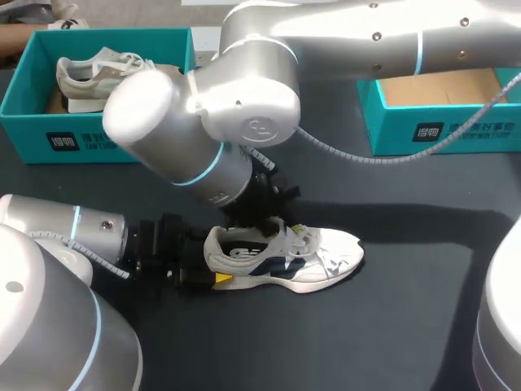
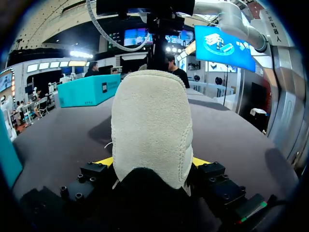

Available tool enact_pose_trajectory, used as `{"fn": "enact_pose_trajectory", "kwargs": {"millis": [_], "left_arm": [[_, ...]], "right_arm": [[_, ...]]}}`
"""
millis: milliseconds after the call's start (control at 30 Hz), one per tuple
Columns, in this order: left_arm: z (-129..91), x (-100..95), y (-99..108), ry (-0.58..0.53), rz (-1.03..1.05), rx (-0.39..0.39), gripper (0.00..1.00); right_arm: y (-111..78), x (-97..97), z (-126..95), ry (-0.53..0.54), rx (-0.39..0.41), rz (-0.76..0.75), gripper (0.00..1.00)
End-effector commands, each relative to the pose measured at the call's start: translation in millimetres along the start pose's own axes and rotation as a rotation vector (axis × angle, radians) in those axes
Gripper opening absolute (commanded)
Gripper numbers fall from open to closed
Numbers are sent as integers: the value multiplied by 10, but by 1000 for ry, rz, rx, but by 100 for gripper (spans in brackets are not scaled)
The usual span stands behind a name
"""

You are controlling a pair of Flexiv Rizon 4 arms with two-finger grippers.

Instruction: Take the shoe out of the shoebox, open the shoe tongue, remove and reinsert the insole, then place the shoe into the shoebox

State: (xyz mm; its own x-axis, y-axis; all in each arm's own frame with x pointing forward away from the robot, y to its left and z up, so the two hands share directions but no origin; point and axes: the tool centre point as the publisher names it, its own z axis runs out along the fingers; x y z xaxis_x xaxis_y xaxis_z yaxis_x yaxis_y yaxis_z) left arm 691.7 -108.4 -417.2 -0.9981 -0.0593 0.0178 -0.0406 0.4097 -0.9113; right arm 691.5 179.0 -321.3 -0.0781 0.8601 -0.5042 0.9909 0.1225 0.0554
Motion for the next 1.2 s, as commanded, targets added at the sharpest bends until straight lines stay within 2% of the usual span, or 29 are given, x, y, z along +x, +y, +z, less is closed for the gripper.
{"fn": "enact_pose_trajectory", "kwargs": {"millis": [33,267,500,900,1033,1067,1133,1167,1200], "left_arm": [[58,9,59,0,0,-2,0],[58,9,59,0,0,-2,0],[58,9,59,0,0,-2,0],[58,9,59,0,0,-2,0],[58,9,59,0,0,-2,0],[58,9,59,0,0,-2,0],[58,9,59,0,0,-2,0],[58,9,59,0,0,-2,0],[58,9,59,0,0,-2,0]], "right_arm": [[-93,-182,82,98,-60,151,0],[-58,-411,133,134,-101,75,0],[-45,-593,339,143,-107,65,0],[-111,-635,942,148,-64,26,0],[-123,-651,1086,124,-23,27,0],[-118,-631,1075,126,-17,29,11],[-125,-637,1117,131,-5,27,47],[-118,-624,1085,130,-5,26,83],[-129,-650,1103,131,-6,26,100]]}}
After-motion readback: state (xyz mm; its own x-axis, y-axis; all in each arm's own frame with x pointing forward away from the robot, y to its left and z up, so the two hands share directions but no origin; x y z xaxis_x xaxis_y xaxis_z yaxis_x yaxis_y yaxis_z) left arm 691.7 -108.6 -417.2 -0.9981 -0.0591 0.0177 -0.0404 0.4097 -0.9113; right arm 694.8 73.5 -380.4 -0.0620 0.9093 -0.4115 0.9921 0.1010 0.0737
